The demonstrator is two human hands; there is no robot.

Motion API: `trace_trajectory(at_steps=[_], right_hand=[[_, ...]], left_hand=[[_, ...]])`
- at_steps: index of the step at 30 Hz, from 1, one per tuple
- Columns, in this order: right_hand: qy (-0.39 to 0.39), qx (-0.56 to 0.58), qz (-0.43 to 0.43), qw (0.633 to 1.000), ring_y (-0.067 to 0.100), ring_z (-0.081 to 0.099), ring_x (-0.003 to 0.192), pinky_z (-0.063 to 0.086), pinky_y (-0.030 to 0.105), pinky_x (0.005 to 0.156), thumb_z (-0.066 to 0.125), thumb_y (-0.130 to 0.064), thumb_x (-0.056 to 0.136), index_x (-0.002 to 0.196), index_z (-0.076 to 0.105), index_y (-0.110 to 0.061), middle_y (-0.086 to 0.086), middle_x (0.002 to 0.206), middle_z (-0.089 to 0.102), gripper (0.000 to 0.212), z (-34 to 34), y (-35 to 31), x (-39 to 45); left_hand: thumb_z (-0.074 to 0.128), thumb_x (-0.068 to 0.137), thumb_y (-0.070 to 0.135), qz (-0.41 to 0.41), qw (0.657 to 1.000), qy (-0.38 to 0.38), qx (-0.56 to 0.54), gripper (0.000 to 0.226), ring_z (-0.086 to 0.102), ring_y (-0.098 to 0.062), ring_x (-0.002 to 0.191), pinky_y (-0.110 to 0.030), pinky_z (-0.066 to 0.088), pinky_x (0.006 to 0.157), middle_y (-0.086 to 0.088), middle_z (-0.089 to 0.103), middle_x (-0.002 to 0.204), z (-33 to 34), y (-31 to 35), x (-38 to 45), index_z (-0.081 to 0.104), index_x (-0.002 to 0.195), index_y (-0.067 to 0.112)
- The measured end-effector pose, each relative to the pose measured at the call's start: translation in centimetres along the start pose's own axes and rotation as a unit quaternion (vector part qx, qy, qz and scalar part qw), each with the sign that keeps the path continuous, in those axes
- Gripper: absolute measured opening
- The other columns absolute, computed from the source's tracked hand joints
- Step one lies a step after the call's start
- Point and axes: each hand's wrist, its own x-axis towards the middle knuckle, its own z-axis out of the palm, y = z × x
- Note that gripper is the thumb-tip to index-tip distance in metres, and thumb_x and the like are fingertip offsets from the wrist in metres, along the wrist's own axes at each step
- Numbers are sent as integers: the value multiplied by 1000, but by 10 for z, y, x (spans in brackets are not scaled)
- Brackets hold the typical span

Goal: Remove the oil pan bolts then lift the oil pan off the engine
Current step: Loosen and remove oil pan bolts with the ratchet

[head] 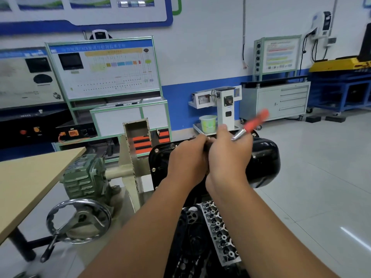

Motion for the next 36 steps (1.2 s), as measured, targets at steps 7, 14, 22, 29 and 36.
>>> trace_trajectory(at_steps=[7,14,22,29,36], right_hand=[[-287,-321,-265,863,2,64,105,54,29,96,61,-12,94,126,61,-57,-17,116,71,55,-21,6,2],[-72,20,32,997,16,75,87,59,37,80,72,-24,90,114,64,-30,-2,95,74,26,-11,2,12],[-337,-254,-141,896,8,72,99,56,34,95,81,-18,75,87,83,-38,-12,95,78,24,-26,-12,18],[-100,-128,-26,986,14,75,85,60,48,84,65,-25,90,97,67,-25,-2,90,78,7,-24,-8,26],[-353,-327,-272,833,2,64,116,49,44,107,62,-34,90,122,66,-52,-19,117,72,37,-30,-2,34]], left_hand=[[52,92,27,-30,986,-4,-161,15,72,-23,89,-33,55,63,-5,71,97,-3,0,-9,64,97,20],[49,97,28,-2,1000,11,-25,9,56,-24,80,-38,38,61,3,67,88,-1,-1,-1,55,104,27],[52,94,15,17,998,6,-61,14,66,-32,84,-37,49,66,-2,68,84,-3,-2,-6,64,89,20],[48,98,28,8,999,8,-37,11,60,-30,85,-40,44,66,-2,68,92,-2,0,-2,57,104,26],[51,96,28,-7,1000,-9,-29,13,64,-29,83,-35,44,64,5,59,84,1,-3,-1,60,106,27]])
